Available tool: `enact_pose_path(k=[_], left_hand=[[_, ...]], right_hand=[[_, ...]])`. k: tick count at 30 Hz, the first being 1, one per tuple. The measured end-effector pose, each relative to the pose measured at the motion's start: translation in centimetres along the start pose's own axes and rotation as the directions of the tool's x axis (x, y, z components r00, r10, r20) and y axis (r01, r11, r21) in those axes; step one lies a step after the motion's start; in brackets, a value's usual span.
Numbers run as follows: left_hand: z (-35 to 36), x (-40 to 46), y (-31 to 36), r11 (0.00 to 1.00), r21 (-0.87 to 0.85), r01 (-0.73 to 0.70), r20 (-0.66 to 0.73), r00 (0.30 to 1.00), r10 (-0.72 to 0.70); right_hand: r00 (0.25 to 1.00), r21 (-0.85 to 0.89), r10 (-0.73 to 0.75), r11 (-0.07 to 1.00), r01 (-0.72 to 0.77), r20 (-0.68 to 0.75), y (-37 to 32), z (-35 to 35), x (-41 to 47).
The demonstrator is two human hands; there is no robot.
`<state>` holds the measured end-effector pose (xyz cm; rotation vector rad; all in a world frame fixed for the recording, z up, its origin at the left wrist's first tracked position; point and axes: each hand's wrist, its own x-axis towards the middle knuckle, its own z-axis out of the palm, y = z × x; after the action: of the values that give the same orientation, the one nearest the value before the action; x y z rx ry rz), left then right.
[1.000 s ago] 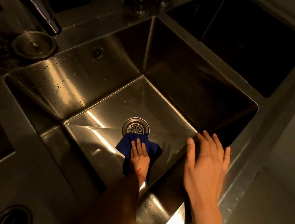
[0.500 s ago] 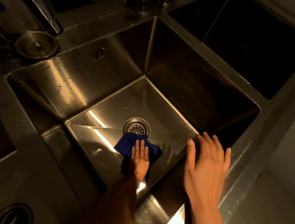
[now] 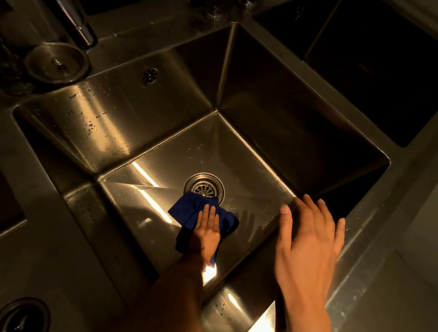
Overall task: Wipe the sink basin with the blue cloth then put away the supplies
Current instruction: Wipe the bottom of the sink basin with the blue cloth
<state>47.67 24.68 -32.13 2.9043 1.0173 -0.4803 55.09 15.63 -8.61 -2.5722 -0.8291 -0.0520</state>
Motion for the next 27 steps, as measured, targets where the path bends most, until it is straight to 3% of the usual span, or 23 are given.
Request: enact_pose_path(k=[3, 6, 8, 9, 12, 14, 17, 20, 27], left_hand=[[1.1, 0.7, 0.7, 0.989, 0.124, -0.085, 0.145, 0.987, 0.067], [1.0, 0.7, 0.3, 0.998, 0.056, -0.037, 0.053, 0.998, 0.034], [0.2, 0.3, -0.2, 0.995, 0.070, -0.077, 0.034, 0.997, 0.075], [-0.5, 0.2, -0.4, 0.997, 0.037, -0.062, 0.065, 0.996, 0.060], [-0.6, 0.6, -1.7, 1.000, 0.015, 0.006, -0.023, 1.000, -0.006], [0.9, 0.7, -1.9, 1.000, 0.021, -0.022, 0.072, 0.997, 0.021], [1.6, 1.1, -1.5, 1.000, 0.016, 0.004, 0.029, 1.000, -0.004], [1.5, 1.4, -0.2, 0.998, -0.057, 0.004, 0.194, 0.981, 0.007], [0.8, 1.2, 1.0, 0.989, -0.147, 0.024, 0.201, 0.980, 0.006]], right_hand=[[1.000, 0.002, -0.003, 1.000, 0.003, -0.001, 0.0, 0.0, 0.0], [1.000, 0.012, -0.007, 1.000, 0.007, -0.003, 0.0, -0.1, -0.1], [1.000, 0.017, -0.009, 1.000, 0.009, -0.003, -0.1, -0.1, -0.1], [1.000, 0.020, -0.007, 1.000, 0.007, -0.004, -0.1, -0.1, 0.0], [1.000, 0.021, -0.004, 1.000, 0.004, 0.001, -0.1, -0.1, 0.0], [1.000, 0.019, -0.004, 1.000, 0.003, 0.004, -0.1, -0.2, -0.1], [1.000, 0.006, 0.001, 1.000, -0.001, 0.002, 0.0, -0.1, 0.0], [1.000, 0.004, -0.002, 1.000, 0.002, 0.001, 0.0, 0.0, 0.0], [1.000, -0.004, -0.009, 1.000, 0.009, -0.003, 0.0, 0.1, 0.0]])
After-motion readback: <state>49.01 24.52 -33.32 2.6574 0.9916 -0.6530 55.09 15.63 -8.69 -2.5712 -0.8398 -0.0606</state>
